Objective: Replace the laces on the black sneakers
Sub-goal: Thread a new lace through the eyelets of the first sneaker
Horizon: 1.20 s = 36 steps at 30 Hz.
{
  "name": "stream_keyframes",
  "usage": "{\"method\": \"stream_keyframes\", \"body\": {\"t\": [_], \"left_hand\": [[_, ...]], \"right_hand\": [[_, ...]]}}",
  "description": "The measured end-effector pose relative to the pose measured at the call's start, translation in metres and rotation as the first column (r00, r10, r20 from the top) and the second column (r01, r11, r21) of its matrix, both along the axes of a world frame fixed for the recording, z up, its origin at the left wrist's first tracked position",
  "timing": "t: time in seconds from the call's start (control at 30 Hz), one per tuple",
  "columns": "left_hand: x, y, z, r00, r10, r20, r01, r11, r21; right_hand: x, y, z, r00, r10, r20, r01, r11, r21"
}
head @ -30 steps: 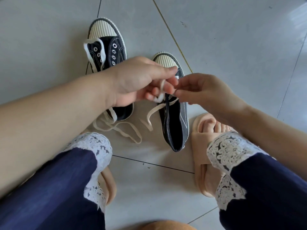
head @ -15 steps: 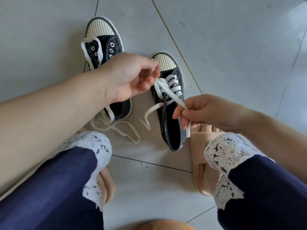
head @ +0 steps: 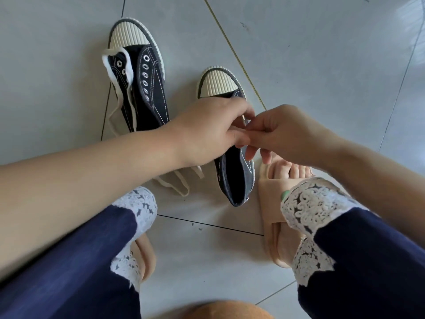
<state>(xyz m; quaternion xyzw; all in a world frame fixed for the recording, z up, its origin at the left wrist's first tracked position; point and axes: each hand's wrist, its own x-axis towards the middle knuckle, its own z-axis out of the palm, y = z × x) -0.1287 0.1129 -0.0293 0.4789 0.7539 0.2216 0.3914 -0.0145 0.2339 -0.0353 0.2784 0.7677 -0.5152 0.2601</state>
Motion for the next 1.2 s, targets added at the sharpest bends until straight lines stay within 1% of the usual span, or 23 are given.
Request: {"method": "stream_keyframes", "body": {"t": [0.03,0.07,0.13,0.17,0.2,0.27,0.33,0.37,0.5,0.6,0.67,0.77,0.87,0.93,1.03,1.2], "left_hand": [[0.002,0.000,-0.004,0.999,0.017,0.028,-0.016,0.999,-0.039],[0.004,-0.001,-0.007,0.999,0.025,0.025,-0.024,0.998,-0.053],[0.004,-0.005,-0.012,0.998,0.054,0.025,-0.053,0.998,-0.046],[0.004,-0.008,-0.014,0.994,0.099,0.047,-0.097,0.994,-0.044],[0.006,-0.010,-0.016,0.982,0.169,0.087,-0.164,0.985,-0.053],[0.012,-0.015,-0.019,0.936,0.319,0.149,-0.310,0.947,-0.081],[0.018,-0.018,-0.022,0.891,0.414,0.186,-0.402,0.910,-0.100],[0.021,-0.019,-0.023,0.882,0.430,0.191,-0.419,0.903,-0.099],[0.023,-0.018,-0.025,0.925,0.363,0.114,-0.361,0.932,-0.040],[0.022,-0.018,-0.029,0.950,0.312,0.021,-0.312,0.950,0.002],[0.022,-0.019,-0.031,0.960,0.279,-0.030,-0.278,0.960,0.029],[0.025,-0.020,-0.034,0.972,0.218,-0.084,-0.215,0.976,0.045],[0.028,-0.016,-0.037,0.970,0.211,-0.119,-0.207,0.977,0.039],[0.028,-0.012,-0.040,0.971,0.181,-0.157,-0.181,0.983,0.013],[0.027,-0.009,-0.043,0.970,0.147,-0.195,-0.155,0.988,-0.023],[0.027,-0.007,-0.041,0.972,0.133,-0.194,-0.144,0.989,-0.044]], "right_hand": [[0.000,-0.001,0.000,1.000,-0.019,0.006,0.019,1.000,0.000],[0.002,-0.001,-0.001,0.999,-0.042,0.011,0.042,0.999,-0.003],[0.005,0.001,-0.004,0.996,-0.088,0.017,0.088,0.996,-0.006],[0.005,0.001,-0.006,0.996,-0.088,0.021,0.088,0.996,0.028],[0.006,0.000,-0.009,0.998,-0.064,0.028,0.061,0.993,0.101],[0.006,-0.007,-0.014,0.998,-0.010,0.054,-0.003,0.974,0.226],[0.006,-0.017,-0.019,0.998,-0.041,0.056,0.027,0.971,0.237],[0.006,-0.021,-0.021,0.996,-0.080,0.046,0.068,0.971,0.227],[0.011,-0.024,-0.025,0.972,-0.236,0.020,0.229,0.956,0.183],[0.015,-0.022,-0.027,0.957,-0.291,0.001,0.287,0.944,0.163],[0.017,-0.019,-0.030,0.930,-0.368,0.024,0.364,0.926,0.099],[0.020,-0.014,-0.036,0.869,-0.484,0.106,0.490,0.871,-0.039],[0.022,-0.013,-0.039,0.838,-0.527,0.141,0.544,0.829,-0.132],[0.022,-0.013,-0.039,0.823,-0.548,0.153,0.568,0.806,-0.167],[0.022,-0.012,-0.039,0.824,-0.546,0.151,0.566,0.804,-0.182],[0.023,-0.013,-0.038,0.830,-0.543,0.131,0.558,0.804,-0.206]]}}
